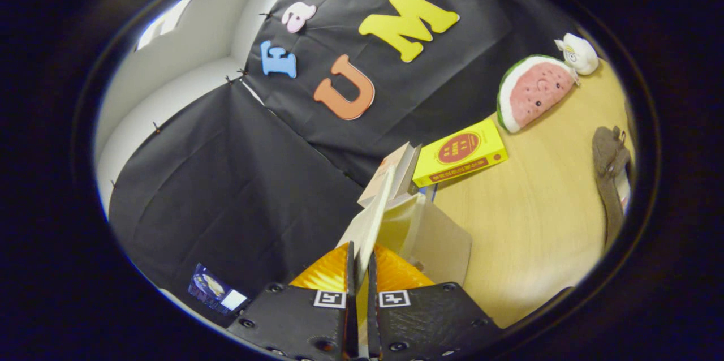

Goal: Open the storage box then place both shoes into the box .Put the left shoe in first, then the right shoe, with the right side of both shoes facing outward in a uniform manner.

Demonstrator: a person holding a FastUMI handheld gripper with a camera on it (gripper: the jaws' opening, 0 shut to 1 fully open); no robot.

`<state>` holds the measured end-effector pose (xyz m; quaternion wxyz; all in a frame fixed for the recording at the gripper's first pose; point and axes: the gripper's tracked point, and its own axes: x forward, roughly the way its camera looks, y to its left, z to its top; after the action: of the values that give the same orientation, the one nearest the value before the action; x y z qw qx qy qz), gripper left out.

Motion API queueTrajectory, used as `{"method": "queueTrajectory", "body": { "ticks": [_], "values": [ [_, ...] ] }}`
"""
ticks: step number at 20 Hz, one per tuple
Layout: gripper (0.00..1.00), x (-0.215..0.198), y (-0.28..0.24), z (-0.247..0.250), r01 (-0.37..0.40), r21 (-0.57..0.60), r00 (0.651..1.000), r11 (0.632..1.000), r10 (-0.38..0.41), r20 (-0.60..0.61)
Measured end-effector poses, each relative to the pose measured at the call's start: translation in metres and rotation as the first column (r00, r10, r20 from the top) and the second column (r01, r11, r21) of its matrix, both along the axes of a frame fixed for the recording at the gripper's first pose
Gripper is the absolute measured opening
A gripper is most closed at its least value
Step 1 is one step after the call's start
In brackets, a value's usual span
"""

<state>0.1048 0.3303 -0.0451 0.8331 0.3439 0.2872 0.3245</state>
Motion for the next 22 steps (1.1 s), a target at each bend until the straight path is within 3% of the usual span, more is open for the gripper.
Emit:
{"method": "queueTrajectory", "body": {
  "ticks": [9, 18, 22],
  "values": [
    [0.07, -0.002, 0.072, 0.080, -0.078, -0.218, 0.987, 0.973, 0.107, 0.121],
    [0.07, -0.010, 0.207, 0.120, -0.146, -0.409, 0.956, 0.901, 0.234, 0.175],
    [0.18, -0.017, 0.252, 0.112, -0.155, -0.425, 0.952, 0.892, 0.250, 0.177]
  ]
}}
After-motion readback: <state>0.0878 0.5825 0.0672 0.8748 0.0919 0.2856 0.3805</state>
